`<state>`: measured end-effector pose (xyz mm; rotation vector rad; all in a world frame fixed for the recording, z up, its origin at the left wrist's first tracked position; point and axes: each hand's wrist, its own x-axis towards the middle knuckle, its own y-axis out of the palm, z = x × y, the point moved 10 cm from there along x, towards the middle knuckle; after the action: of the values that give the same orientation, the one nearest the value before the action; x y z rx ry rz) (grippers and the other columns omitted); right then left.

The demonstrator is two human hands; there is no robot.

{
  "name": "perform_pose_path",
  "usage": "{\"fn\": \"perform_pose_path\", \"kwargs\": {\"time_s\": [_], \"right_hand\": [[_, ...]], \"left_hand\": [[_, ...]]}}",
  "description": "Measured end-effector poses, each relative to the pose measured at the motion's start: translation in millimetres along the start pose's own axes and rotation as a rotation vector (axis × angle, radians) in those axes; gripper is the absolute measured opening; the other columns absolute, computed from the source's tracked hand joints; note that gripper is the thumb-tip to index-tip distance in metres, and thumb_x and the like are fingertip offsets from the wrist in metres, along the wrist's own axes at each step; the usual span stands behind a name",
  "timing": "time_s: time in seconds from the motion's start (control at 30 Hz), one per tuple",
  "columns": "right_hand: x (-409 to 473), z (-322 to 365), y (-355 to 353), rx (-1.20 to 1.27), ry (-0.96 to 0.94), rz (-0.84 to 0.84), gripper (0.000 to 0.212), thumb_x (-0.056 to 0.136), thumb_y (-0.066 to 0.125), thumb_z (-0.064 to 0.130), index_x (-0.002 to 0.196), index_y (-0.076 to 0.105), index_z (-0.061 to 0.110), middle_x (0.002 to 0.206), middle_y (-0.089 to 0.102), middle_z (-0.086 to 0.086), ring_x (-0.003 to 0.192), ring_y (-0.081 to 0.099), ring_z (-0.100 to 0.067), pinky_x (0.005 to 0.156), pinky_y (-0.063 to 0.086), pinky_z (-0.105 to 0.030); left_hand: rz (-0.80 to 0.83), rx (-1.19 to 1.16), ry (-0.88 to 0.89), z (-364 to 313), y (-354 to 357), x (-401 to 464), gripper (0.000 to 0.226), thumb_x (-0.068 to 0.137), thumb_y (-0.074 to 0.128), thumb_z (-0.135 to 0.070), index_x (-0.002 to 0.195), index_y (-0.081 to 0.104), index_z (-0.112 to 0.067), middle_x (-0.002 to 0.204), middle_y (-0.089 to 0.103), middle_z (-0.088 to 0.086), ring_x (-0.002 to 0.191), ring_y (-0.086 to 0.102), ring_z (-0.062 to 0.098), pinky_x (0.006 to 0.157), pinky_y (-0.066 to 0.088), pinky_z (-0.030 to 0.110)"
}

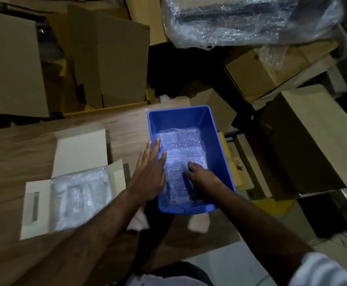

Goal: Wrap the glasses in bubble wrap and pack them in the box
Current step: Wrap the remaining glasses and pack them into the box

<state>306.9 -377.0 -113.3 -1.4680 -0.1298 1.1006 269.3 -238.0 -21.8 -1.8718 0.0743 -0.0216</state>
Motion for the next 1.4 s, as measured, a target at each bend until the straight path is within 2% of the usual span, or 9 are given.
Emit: {"fn": "perform_pose_path", "kwargs": {"time_s": [0.2, 0.43, 0.67, 0.8, 0.9, 1.03, 1.13, 1.2, 1.4], "right_hand": [[7.7, 4.0, -0.4, 0.050, -0.060, -0.044, 0.033, 0.100, 0.054, 0.023, 0.131, 0.060, 0.012, 0.153, 0.033, -0.024, 0.145, 0.032, -0.036, 0.102, 0.045, -0.045], [-8.0, -5.9, -30.1, 0.243, -0.023, -0.296, 0.020, 0.094, 0.062, 0.026, 0.107, 0.073, 0.017, 0.148, 0.046, -0.013, 0.126, 0.057, -0.034, 0.078, 0.053, -0.038], [-57.2, -17.3, -71.5, 0.373, 0.044, -0.603, 0.036, 0.094, 0.059, 0.026, 0.128, 0.070, 0.026, 0.152, 0.051, -0.009, 0.132, 0.056, -0.028, 0.094, 0.054, -0.041], [-89.8, -9.2, -102.4, 0.427, 0.007, -0.823, 0.026, 0.094, 0.064, 0.020, 0.119, 0.072, 0.020, 0.142, 0.061, -0.009, 0.125, 0.063, -0.026, 0.089, 0.058, -0.040], [-111.8, 9.0, -129.8, 0.385, -0.112, -0.921, 0.022, 0.095, 0.062, 0.016, 0.115, 0.071, 0.014, 0.139, 0.063, -0.010, 0.121, 0.065, -0.025, 0.091, 0.057, -0.038], [-149.2, 26.4, -177.5, 0.381, -0.186, -1.063, 0.027, 0.099, 0.061, 0.024, 0.122, 0.067, 0.011, 0.134, 0.066, -0.006, 0.116, 0.066, -0.020, 0.093, 0.055, -0.040], [-163.8, 24.9, -199.9, 0.489, -0.104, -1.035, 0.068, 0.088, 0.073, 0.050, 0.144, 0.049, 0.019, 0.135, 0.060, 0.002, 0.118, 0.061, -0.012, 0.097, 0.052, -0.030], [-161.1, 21.6, -201.7, 0.728, -0.048, -0.978, 0.086, 0.079, 0.083, 0.051, 0.149, 0.041, 0.025, 0.133, 0.060, 0.009, 0.119, 0.061, -0.007, 0.098, 0.051, -0.025], [-112.4, 66.5, -200.1, 1.661, -0.110, -0.601, 0.051, 0.082, 0.083, 0.021, 0.126, 0.061, 0.008, 0.111, 0.076, -0.014, 0.104, 0.073, -0.031, 0.099, 0.055, -0.053]], "left_hand": [[0.008, -0.037, 0.004, -0.5, 1.8, 2.0, 0.064, 0.094, 0.049, -0.019, 0.156, 0.034, -0.013, 0.168, -0.007, 0.013, 0.153, -0.014, 0.033, 0.120, -0.002, 0.045], [0.042, -0.036, -0.018, 1.9, 4.6, 3.1, 0.069, 0.095, 0.053, -0.017, 0.159, 0.027, -0.016, 0.168, -0.013, 0.012, 0.153, -0.019, 0.031, 0.122, -0.003, 0.046], [0.091, -0.043, -0.029, 3.2, 5.4, 2.4, 0.076, 0.098, 0.054, -0.027, 0.162, 0.013, -0.023, 0.166, -0.024, 0.006, 0.150, -0.030, 0.026, 0.118, -0.016, 0.038], [0.113, -0.101, -0.035, 6.3, 6.0, 7.0, 0.093, 0.092, 0.066, -0.037, 0.162, 0.005, -0.027, 0.167, -0.023, 0.001, 0.152, -0.026, 0.026, 0.126, -0.005, 0.050], [0.017, -0.266, -0.020, -0.6, -11.7, 20.1, 0.089, 0.089, 0.072, -0.041, 0.160, 0.019, -0.030, 0.169, -0.010, -0.002, 0.155, -0.017, 0.023, 0.125, 0.000, 0.045], [-0.044, -0.672, 0.013, -20.0, -58.4, 34.4, 0.037, 0.094, 0.068, -0.027, 0.131, 0.063, -0.030, 0.160, 0.035, -0.009, 0.153, 0.018, 0.010, 0.119, 0.022, 0.031], [-0.040, -0.947, -0.011, -22.4, -97.7, 20.3, 0.020, 0.099, 0.060, -0.023, 0.116, 0.070, -0.021, 0.119, 0.073, -0.007, 0.117, 0.064, 0.004, 0.098, 0.051, 0.025], [-0.089, -1.057, -0.074, -13.3, -122.9, 6.2, 0.018, 0.101, 0.055, -0.020, 0.105, 0.071, -0.013, 0.100, 0.078, -0.003, 0.096, 0.073, 0.009, 0.082, 0.058, 0.025], [-0.344, -1.137, -0.308, 29.9, -182.6, -42.0, 0.043, 0.097, 0.062, -0.042, 0.082, 0.068, -0.002, 0.065, 0.066, 0.015, 0.058, 0.060, 0.024, 0.058, 0.045, 0.036]]}}
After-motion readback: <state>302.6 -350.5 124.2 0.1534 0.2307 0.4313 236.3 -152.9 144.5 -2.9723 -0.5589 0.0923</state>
